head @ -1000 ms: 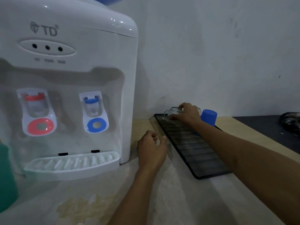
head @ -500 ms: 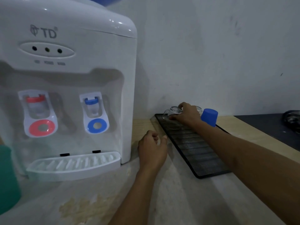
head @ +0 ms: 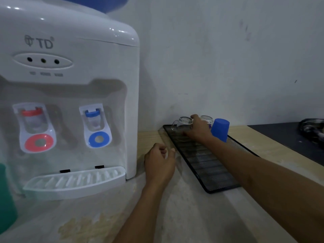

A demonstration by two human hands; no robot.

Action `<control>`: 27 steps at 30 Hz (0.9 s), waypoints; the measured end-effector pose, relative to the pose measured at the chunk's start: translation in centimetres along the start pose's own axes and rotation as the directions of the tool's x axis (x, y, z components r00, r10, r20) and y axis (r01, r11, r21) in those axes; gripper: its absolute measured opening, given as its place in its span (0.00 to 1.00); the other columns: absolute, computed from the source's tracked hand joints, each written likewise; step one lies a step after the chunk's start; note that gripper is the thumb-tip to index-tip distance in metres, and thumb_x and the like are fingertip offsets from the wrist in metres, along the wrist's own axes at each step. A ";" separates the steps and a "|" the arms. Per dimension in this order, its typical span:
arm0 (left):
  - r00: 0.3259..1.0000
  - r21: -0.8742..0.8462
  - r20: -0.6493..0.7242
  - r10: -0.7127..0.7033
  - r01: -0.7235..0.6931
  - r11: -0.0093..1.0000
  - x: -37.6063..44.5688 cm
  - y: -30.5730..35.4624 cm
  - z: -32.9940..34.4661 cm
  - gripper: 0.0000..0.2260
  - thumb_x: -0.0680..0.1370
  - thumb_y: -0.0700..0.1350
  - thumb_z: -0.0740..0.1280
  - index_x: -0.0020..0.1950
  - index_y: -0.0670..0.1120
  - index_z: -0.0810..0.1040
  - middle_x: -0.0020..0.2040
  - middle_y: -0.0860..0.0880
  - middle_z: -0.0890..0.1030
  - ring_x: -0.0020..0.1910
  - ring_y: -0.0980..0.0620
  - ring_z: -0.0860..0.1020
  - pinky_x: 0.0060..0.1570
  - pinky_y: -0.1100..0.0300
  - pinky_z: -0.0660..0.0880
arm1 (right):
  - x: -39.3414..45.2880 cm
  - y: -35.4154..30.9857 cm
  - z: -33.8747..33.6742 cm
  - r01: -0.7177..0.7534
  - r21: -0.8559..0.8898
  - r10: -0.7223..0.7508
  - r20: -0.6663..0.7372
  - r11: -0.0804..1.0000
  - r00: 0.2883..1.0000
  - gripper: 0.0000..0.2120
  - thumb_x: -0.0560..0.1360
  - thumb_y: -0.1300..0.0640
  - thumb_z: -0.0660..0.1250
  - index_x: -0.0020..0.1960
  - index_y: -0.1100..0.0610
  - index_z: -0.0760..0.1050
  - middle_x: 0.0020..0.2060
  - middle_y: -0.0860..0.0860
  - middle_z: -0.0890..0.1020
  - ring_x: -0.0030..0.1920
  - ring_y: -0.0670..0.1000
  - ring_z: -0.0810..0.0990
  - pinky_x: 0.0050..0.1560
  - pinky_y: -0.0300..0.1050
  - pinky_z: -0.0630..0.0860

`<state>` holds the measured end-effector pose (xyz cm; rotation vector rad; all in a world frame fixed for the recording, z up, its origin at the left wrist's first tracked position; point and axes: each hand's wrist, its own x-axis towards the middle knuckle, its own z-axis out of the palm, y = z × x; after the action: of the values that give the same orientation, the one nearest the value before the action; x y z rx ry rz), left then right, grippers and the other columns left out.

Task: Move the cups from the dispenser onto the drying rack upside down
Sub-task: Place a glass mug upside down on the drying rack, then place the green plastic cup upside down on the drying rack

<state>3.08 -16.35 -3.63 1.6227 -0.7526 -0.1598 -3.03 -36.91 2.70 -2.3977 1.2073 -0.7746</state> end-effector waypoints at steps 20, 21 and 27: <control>1.000 0.037 -0.012 -0.029 0.029 0.999 -0.2 0.8 -0.7 0.09 0.78 0.48 0.72 0.56 0.47 0.81 0.43 0.57 0.80 0.43 0.64 0.77 0.39 0.69 0.71 | -17.1 -1.7 -1.7 0.168 0.241 -0.139 -0.133 0.956 0.981 0.30 0.76 0.43 0.73 0.73 0.52 0.71 0.66 0.48 0.73 0.62 0.41 0.69 0.54 0.25 0.63; 1.000 0.042 -0.011 -0.024 0.025 0.999 -0.4 0.9 -0.8 0.09 0.78 0.48 0.72 0.56 0.47 0.81 0.43 0.57 0.80 0.43 0.64 0.77 0.39 0.69 0.71 | -18.0 -1.8 -1.6 0.177 0.249 -0.140 -0.157 0.952 0.978 0.29 0.76 0.43 0.73 0.73 0.52 0.71 0.66 0.48 0.74 0.62 0.41 0.70 0.57 0.29 0.66; 0.998 0.018 -0.043 0.045 -0.044 0.999 -1.7 2.0 -1.6 0.08 0.79 0.44 0.71 0.56 0.45 0.81 0.47 0.50 0.83 0.46 0.59 0.81 0.42 0.70 0.74 | -20.9 -3.1 -1.8 0.385 0.220 -0.336 -0.229 0.896 0.914 0.21 0.77 0.50 0.71 0.67 0.56 0.75 0.61 0.51 0.76 0.60 0.50 0.77 0.62 0.51 0.76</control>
<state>1.86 -14.14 -1.99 1.6190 -0.7583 -0.0865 -12.43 -18.26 -0.83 -2.3915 0.6627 -1.2138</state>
